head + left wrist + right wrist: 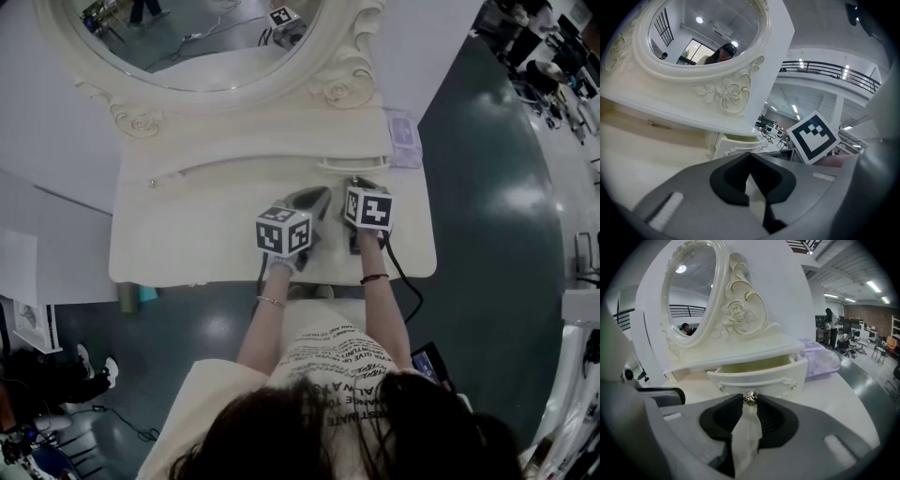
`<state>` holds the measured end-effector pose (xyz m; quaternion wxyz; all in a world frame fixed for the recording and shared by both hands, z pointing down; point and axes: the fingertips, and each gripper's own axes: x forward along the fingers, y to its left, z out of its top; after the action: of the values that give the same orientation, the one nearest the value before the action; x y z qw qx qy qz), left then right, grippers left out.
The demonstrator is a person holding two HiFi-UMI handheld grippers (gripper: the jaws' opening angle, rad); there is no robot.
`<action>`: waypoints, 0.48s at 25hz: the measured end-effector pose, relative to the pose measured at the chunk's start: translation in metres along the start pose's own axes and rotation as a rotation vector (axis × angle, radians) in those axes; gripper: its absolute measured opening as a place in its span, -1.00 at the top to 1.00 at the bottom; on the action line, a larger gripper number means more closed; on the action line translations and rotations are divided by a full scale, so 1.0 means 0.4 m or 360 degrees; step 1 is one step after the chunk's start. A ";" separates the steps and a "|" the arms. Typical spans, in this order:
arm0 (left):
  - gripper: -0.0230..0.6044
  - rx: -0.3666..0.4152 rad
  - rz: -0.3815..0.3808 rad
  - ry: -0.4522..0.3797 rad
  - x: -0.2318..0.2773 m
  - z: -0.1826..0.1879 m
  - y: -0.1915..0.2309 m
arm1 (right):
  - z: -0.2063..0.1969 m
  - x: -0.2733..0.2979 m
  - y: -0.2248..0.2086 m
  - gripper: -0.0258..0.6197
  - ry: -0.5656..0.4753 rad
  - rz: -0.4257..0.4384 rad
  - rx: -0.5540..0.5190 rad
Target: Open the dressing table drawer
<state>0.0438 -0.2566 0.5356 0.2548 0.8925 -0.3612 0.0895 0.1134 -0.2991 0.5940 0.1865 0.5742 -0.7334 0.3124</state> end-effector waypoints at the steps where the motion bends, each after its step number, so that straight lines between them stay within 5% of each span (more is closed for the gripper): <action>1: 0.93 0.0001 -0.0001 0.0000 -0.002 0.000 -0.002 | -0.002 -0.002 0.000 0.60 0.0001 0.0000 0.0002; 12: 0.93 0.0007 -0.0019 -0.0003 -0.023 -0.012 -0.029 | -0.026 -0.030 0.007 0.61 0.0001 -0.0007 0.0011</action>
<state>0.0455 -0.2414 0.5320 0.2529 0.8953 -0.3560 0.0879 0.1131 -0.2830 0.5935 0.1854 0.5762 -0.7310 0.3149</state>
